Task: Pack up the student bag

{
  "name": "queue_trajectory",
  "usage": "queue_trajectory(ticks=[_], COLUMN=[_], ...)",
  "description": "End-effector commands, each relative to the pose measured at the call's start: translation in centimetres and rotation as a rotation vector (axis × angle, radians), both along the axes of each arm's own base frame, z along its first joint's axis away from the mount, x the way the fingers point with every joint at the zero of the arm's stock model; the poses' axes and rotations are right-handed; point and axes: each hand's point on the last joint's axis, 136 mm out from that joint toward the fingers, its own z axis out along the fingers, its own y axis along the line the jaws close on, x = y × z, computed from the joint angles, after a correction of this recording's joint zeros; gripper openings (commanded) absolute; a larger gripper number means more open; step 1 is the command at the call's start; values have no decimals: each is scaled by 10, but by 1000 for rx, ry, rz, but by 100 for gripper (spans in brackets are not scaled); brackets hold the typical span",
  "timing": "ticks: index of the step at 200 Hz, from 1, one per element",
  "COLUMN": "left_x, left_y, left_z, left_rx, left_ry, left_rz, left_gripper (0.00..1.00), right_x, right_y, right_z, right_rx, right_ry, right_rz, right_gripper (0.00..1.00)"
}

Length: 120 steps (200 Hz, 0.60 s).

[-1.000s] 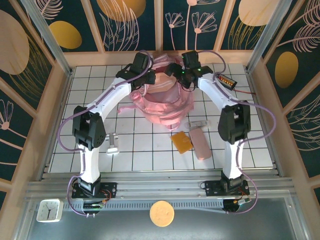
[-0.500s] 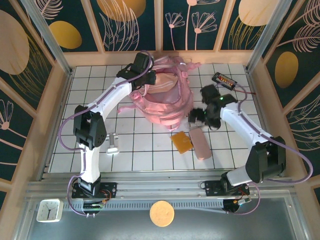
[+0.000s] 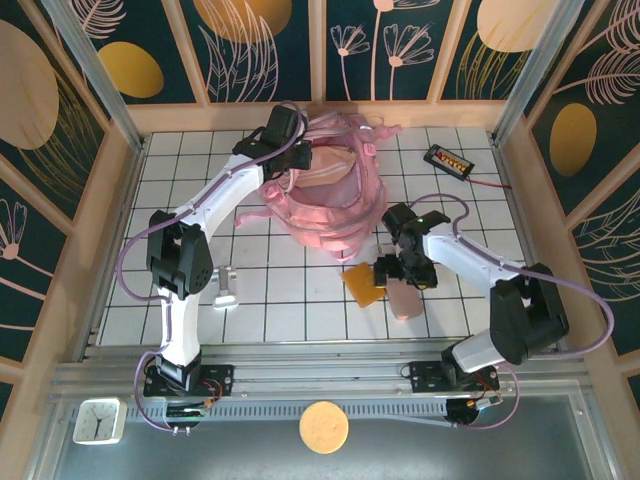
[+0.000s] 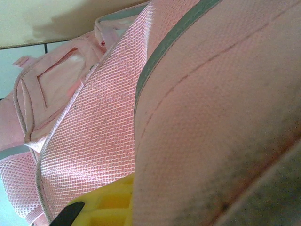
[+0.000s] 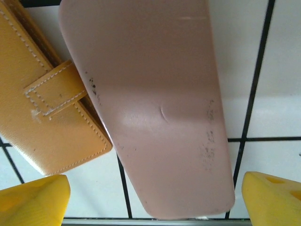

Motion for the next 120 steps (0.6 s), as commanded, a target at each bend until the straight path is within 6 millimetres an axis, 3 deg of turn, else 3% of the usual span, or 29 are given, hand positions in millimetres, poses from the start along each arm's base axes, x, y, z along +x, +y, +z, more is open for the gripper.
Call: queue_trajectory(ticks=[1, 68, 120], left_x=[0, -4, -4], left_y=[-8, -3, -4], left_z=[37, 43, 41], left_rx=[-81, -70, -69], left_ry=[-79, -92, -90], left_rz=[-32, -27, -33], left_gripper=[0, 0, 0], right_x=[7, 16, 17], right_y=[-4, -30, -25], right_z=[-16, -28, -39], right_rx=[-34, -18, 4], right_ry=[-13, -10, 28], right_rz=[23, -83, -74], right_gripper=[93, 83, 87])
